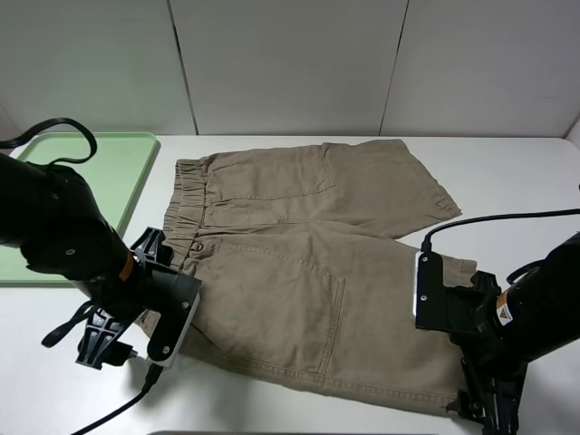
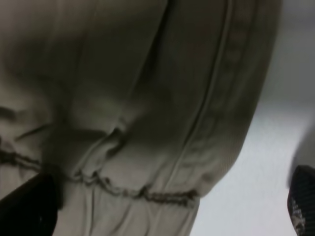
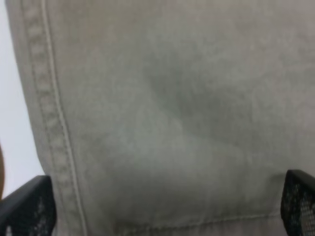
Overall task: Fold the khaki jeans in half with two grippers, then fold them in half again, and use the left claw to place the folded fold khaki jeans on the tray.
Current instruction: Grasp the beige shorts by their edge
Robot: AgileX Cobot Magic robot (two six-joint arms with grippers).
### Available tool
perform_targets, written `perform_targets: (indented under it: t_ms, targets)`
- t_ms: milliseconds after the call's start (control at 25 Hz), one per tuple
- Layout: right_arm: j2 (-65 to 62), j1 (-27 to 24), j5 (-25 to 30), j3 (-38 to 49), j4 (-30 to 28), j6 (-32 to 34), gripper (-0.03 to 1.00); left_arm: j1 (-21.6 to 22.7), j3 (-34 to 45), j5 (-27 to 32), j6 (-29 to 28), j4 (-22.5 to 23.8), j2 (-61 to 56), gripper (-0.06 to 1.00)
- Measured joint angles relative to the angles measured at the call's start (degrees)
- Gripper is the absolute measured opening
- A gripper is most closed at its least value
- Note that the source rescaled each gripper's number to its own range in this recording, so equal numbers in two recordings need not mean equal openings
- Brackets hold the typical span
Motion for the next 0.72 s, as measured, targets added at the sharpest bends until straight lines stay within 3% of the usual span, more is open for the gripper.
perform_targets:
  t_ms: [200,480,600,720]
  targets:
    - [0.0,0.0,0.0,0.0,0.4,0.0,0.91,1.0,0.0,-1.1,-0.1,0.0,1.0,0.93]
    - [0.0,0.0,-0.1,0.0,0.6,0.0,0.88,1.1,0.0,-1.2,-0.2,0.0,1.0,0.92]
    - [0.0,0.0,-0.1,0.0,0.6,0.0,0.74,1.1,0.0,-1.2,-0.2,0.0,1.0,0.92]
    - [0.0,0.0,0.0,0.0,0.7,0.0,0.45,1.1,0.0,-1.1,-0.2,0.0,1.0,0.91]
